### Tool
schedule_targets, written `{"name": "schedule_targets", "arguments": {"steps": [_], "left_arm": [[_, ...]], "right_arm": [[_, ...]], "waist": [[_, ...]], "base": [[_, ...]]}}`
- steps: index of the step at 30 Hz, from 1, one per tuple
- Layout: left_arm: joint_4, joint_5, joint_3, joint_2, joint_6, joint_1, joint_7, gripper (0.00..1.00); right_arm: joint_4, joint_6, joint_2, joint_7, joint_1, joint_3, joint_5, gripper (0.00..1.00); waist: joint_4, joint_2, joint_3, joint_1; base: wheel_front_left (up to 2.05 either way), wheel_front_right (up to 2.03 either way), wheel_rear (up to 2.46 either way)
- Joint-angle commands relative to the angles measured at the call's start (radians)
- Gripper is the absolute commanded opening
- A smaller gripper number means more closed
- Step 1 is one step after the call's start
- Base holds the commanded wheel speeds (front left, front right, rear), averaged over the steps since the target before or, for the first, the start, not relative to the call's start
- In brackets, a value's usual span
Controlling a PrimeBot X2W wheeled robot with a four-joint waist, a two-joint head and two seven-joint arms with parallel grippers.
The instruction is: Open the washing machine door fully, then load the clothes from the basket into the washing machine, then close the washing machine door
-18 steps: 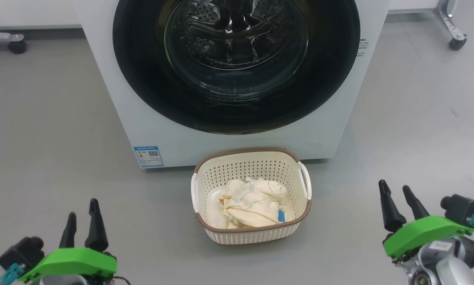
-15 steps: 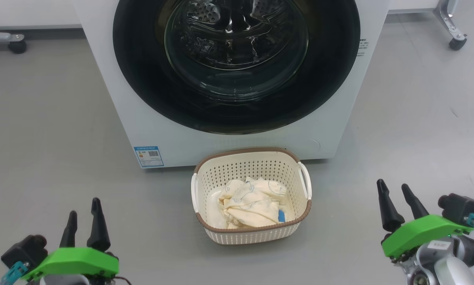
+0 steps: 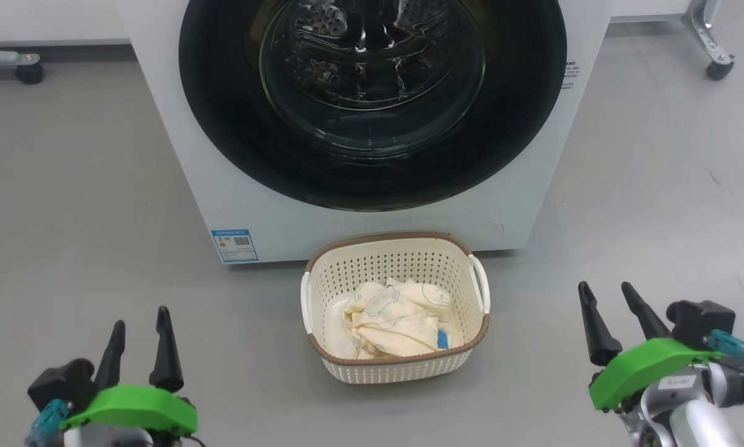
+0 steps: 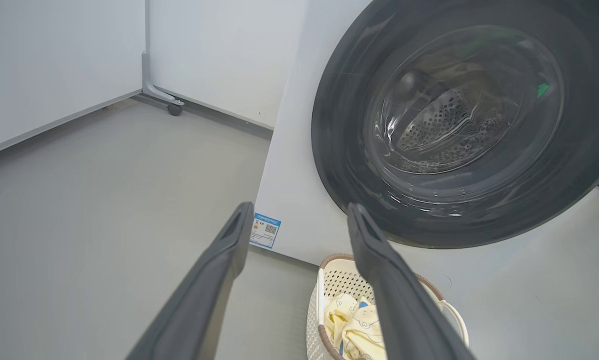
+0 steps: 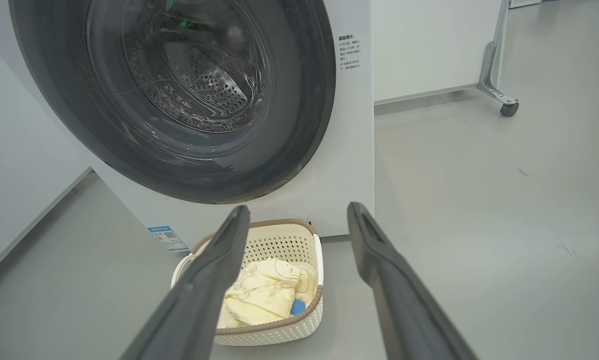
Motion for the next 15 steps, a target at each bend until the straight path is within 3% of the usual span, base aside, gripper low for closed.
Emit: {"name": "schedule_targets", "arguments": {"steps": [1, 15], "left_arm": [[-0.026, 0.040, 0.021, 0.029, -0.005, -0.063, -0.019, 1.00], [-0.016, 0.183, -0.011, 0.046, -0.006, -0.067, -0.061, 1.00]], "right_arm": [[-0.042, 0.011, -0.022, -0.018, -0.041, 0.020, -0.042, 1.00], [-0.059, 0.013, -0.025, -0.042, -0.035, 0.018, -0.212, 1.00]], "waist": [[0.000, 0.0000, 0.000, 0.0000], [-0.002, 0.0000, -0.006, 0.0000]], "base": [[0.00, 0.00, 0.00], [0.00, 0.00, 0.00]]}}
